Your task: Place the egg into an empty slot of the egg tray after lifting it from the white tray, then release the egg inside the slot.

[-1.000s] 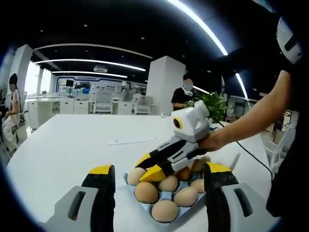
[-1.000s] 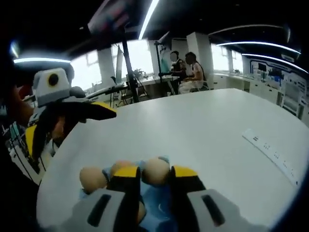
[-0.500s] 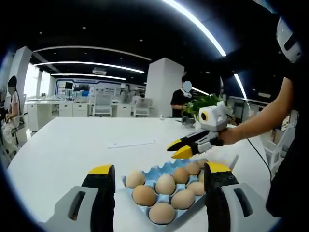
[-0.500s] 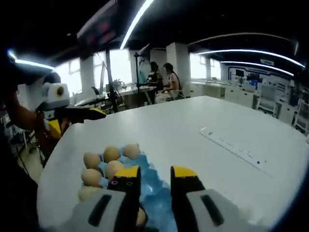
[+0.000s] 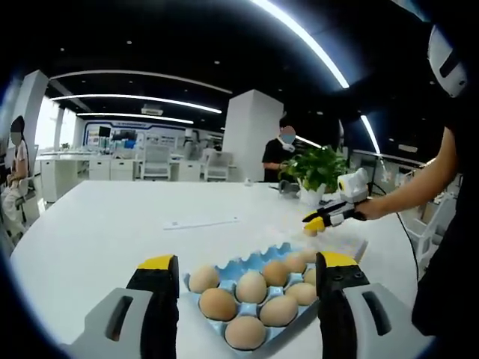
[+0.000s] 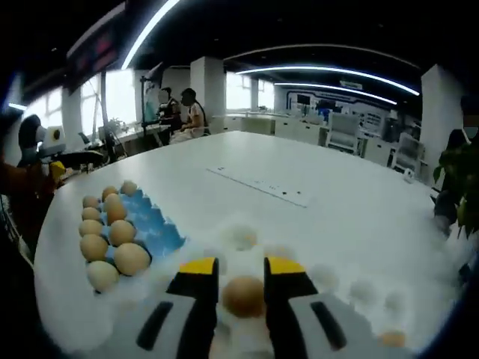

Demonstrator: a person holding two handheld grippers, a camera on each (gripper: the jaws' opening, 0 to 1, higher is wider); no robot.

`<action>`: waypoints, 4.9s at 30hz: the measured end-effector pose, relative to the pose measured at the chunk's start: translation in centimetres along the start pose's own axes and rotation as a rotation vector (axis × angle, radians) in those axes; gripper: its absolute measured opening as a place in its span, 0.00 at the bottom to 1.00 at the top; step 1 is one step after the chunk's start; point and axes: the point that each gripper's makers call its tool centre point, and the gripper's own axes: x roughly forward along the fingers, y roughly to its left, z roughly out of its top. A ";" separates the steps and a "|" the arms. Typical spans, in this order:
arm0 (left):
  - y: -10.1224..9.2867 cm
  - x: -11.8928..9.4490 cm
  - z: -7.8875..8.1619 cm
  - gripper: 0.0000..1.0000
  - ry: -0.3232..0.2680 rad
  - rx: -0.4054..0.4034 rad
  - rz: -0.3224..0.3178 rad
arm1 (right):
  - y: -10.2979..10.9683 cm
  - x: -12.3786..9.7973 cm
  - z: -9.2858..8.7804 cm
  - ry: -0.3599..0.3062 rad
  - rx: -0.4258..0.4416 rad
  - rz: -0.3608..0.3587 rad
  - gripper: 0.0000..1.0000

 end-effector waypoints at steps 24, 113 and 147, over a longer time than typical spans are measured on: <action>0.2 0.3 0.0 0.72 -0.002 -0.007 0.005 | 0.7 0.2 -1.9 0.113 -0.166 0.118 0.24; 2.0 -0.8 -0.9 0.76 0.005 -0.003 0.054 | 20.8 11.8 8.2 -0.033 -0.148 0.580 0.24; 2.0 -0.1 -1.1 0.72 0.014 -0.007 0.025 | 21.4 12.7 6.1 0.060 -0.191 0.647 0.25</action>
